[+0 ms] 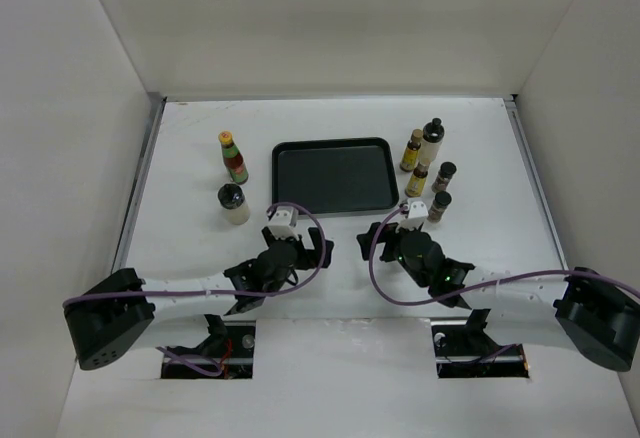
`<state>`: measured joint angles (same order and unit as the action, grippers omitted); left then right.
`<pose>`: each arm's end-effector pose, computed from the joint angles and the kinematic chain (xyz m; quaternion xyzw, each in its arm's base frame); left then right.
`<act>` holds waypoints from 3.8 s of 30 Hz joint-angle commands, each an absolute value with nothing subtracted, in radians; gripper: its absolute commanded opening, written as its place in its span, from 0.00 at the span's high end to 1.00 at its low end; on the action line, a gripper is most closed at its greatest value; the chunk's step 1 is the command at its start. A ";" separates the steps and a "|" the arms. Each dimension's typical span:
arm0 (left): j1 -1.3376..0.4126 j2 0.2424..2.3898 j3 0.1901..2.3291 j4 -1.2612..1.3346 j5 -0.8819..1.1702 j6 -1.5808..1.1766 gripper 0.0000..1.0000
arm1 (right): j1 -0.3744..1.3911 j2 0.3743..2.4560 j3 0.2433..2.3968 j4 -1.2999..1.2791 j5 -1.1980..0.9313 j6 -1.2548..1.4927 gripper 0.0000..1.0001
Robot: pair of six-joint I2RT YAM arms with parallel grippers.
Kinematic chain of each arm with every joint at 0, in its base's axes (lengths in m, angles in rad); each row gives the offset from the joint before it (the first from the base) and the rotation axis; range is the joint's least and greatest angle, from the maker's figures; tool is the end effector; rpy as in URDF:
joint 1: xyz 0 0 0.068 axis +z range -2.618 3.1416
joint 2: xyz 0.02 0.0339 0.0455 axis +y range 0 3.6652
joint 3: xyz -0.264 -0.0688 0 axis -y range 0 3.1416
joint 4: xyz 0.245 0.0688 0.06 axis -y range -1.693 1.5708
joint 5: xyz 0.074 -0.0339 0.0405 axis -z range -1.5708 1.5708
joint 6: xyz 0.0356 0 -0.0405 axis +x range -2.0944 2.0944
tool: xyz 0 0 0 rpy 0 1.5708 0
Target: Organize the condiment bottles
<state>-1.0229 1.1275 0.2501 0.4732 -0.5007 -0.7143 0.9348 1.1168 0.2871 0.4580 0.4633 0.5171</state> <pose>0.1220 -0.1672 0.1605 -0.0106 0.8200 -0.2738 0.5025 0.1390 0.1615 0.1721 -0.0399 0.8129 0.2228 0.5366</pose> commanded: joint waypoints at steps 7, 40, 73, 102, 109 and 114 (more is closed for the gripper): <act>-0.984 1.020 0.284 0.480 -0.532 -0.677 0.00 | 0.921 1.111 0.304 0.511 0.477 0.528 0.00; -0.438 1.265 1.023 0.049 -0.779 -0.407 0.72 | 0.947 1.072 0.299 0.506 0.474 0.528 0.00; -0.212 1.559 1.170 -0.026 -0.552 -0.388 0.61 | 0.947 1.155 0.324 0.511 0.472 0.532 0.00; -0.481 1.635 1.422 0.150 -0.578 -0.279 0.81 | 0.943 1.144 0.316 0.518 0.480 0.535 0.00; -0.481 1.747 1.465 0.195 -0.535 -0.281 0.81 | 0.933 1.114 0.301 0.522 0.482 0.537 0.00; -0.482 1.790 1.463 0.219 -0.529 -0.282 0.81 | 0.930 1.117 0.298 0.528 0.474 0.545 0.00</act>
<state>-0.4812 1.8240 1.3834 0.0727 -0.5320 -0.2859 0.9356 1.1309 0.2893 0.4797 0.4732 0.5320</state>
